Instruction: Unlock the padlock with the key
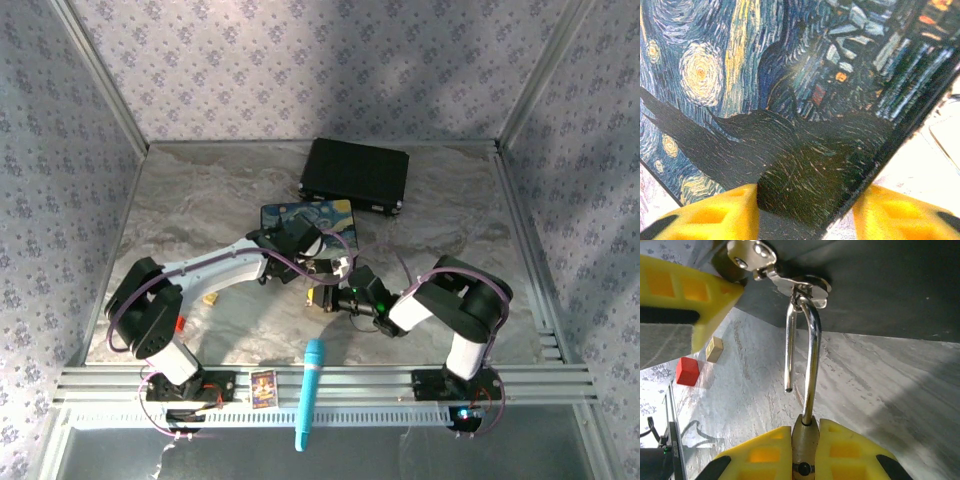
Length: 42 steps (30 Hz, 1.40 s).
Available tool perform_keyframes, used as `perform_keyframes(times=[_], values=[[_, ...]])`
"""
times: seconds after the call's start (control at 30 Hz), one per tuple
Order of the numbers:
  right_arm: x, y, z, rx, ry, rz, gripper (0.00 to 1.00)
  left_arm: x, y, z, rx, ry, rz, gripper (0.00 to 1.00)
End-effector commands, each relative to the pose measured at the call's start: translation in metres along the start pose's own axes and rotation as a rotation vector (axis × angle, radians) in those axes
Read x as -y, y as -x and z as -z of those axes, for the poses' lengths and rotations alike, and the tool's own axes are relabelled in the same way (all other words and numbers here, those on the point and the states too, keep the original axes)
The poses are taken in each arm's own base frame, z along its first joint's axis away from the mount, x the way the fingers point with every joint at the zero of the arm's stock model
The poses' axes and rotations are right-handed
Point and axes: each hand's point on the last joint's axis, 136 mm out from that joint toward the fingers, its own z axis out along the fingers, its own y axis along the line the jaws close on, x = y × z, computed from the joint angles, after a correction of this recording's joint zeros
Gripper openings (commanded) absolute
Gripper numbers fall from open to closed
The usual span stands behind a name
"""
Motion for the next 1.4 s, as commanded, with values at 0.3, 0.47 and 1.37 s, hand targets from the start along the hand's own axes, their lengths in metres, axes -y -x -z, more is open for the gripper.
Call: perform_keyframes(times=[0.3,0.47,1.37], values=[[0.001,0.012,-0.008,0.162,0.008,-0.230,0.00,0.061,-0.036,-0.023,-0.137,-0.148,0.012,0.33],[-0.007,0.025,-0.010,0.228,0.045,-0.278,0.00,0.067,-0.042,-0.024,-0.140,-0.153,-0.002,0.27],[-0.007,0.082,0.018,0.401,0.088,-0.349,0.00,0.076,-0.054,-0.031,-0.143,-0.111,-0.090,0.18]])
